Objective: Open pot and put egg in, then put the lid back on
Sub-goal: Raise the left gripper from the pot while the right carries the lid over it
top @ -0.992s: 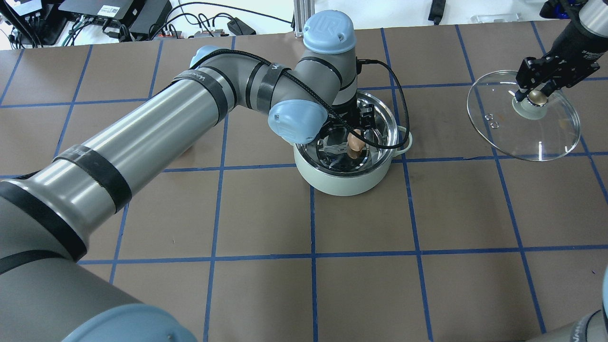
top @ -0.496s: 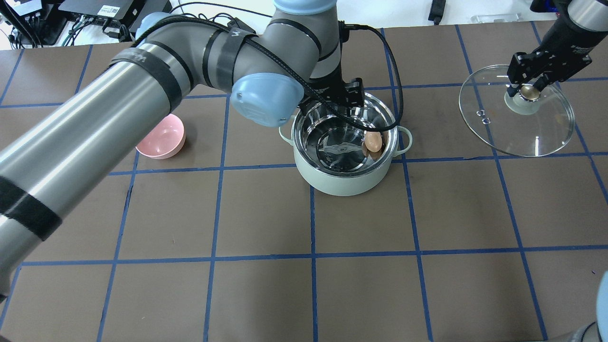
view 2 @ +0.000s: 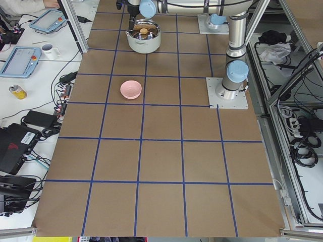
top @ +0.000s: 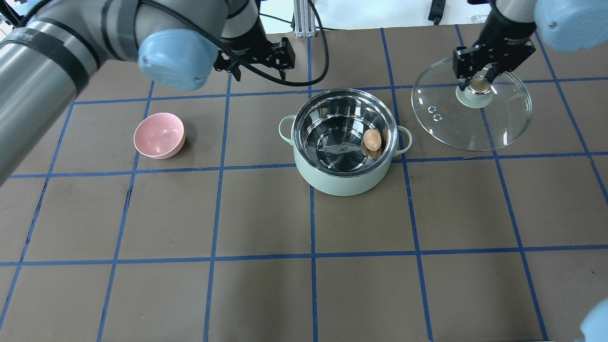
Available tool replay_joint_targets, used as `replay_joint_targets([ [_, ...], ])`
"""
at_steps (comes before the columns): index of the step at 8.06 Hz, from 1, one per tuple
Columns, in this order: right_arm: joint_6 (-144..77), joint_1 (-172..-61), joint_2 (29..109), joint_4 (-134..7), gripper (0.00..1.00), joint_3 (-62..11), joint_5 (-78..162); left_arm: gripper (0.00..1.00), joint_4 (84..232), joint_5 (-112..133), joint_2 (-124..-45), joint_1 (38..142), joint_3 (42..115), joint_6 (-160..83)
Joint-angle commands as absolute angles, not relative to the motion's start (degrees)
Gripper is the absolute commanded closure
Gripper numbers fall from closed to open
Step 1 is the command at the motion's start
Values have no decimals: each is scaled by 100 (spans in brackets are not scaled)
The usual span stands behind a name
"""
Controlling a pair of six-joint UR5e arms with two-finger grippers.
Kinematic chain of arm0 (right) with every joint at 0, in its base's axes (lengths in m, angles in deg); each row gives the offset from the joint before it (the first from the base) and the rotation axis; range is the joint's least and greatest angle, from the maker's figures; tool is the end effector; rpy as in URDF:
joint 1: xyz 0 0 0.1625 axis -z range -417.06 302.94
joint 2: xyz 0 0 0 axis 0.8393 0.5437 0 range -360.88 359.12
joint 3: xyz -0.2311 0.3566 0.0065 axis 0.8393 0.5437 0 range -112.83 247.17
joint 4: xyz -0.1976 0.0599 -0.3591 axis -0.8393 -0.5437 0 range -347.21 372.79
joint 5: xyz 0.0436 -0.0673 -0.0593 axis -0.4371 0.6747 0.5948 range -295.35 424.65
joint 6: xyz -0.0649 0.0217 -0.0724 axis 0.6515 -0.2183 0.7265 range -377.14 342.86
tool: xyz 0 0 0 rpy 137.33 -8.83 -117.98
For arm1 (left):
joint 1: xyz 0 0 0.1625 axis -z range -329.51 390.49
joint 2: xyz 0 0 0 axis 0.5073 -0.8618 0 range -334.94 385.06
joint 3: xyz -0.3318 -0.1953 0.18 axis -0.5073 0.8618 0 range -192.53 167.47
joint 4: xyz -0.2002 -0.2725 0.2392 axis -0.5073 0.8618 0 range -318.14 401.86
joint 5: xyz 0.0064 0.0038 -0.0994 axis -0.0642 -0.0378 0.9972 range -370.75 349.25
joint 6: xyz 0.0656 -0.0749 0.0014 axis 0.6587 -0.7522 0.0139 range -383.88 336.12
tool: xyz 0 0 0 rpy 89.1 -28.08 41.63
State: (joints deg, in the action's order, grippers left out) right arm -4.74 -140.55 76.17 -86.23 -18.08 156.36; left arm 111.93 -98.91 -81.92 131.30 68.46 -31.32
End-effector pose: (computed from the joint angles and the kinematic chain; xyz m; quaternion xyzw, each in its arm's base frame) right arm 0.0632 -0.5957 0.4226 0.0513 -0.9985 0.0046 0.0159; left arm -0.2524 -0.5938 0.4380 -0.0310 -0.9939 0.1003 0.0323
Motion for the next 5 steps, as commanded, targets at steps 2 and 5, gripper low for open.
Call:
replay_joint_targets([
  [2,-1300,-15425,7507,-8793,100,-1730,15773,0,11426,-9908,-8059,11745,6929,-1970],
  [5,-1336,-15760,7392,-8820,100,-1765,15421,0,12100,-9943,-7455,11371,7254,-1676],
])
